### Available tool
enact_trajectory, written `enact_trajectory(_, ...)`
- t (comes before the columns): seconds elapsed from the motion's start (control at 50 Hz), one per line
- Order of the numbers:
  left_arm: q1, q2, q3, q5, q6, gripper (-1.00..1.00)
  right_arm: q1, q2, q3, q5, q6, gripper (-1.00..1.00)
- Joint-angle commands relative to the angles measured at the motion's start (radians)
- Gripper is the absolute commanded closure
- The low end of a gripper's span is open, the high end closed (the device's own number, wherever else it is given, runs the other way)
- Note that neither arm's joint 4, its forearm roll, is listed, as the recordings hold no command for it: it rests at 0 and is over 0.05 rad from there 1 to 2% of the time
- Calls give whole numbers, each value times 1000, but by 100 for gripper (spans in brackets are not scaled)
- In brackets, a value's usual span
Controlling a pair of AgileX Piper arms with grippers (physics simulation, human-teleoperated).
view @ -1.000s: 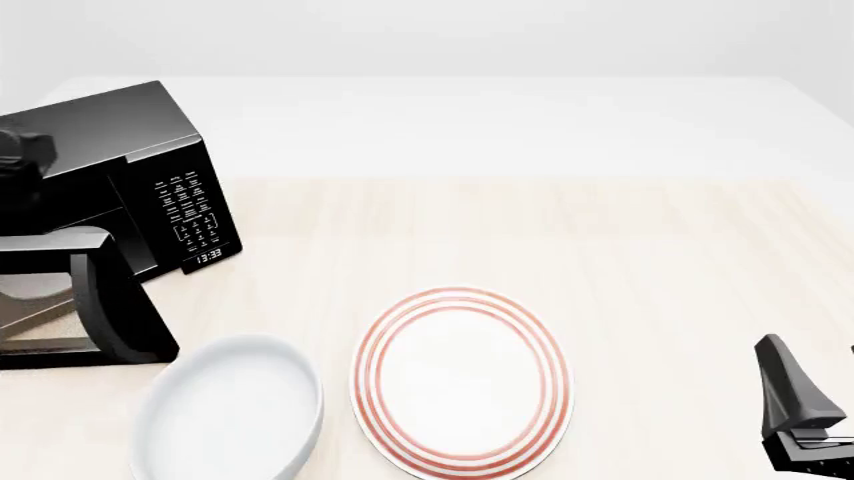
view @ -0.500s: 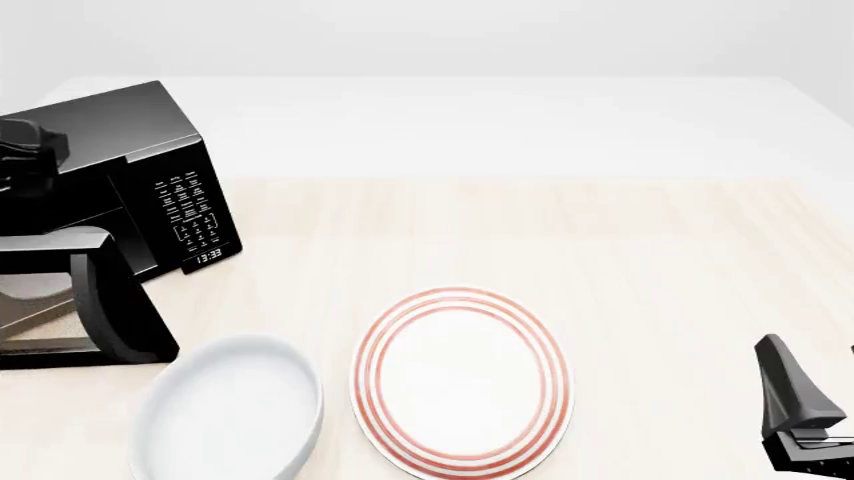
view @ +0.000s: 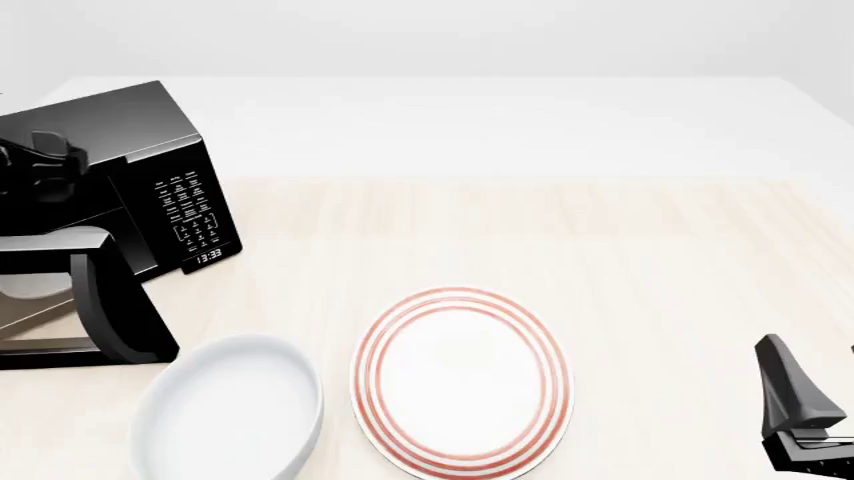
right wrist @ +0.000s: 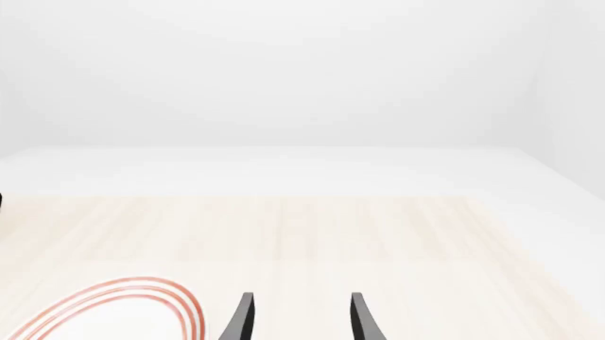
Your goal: Open the microwave.
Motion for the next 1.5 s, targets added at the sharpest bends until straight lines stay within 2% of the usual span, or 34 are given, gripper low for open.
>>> enact_trajectory(0.02, 14, 63, -13, -21, 22, -100, 0, 0, 0, 0, 0, -100)
enact_trajectory(0.84, 49, 181, 14, -110, 24, -100, 0, 0, 0, 0, 0, -100)
enact_trajectory(1.5, 90, 211, 96, -183, 1, -100, 0, 0, 0, 0, 0, -100)
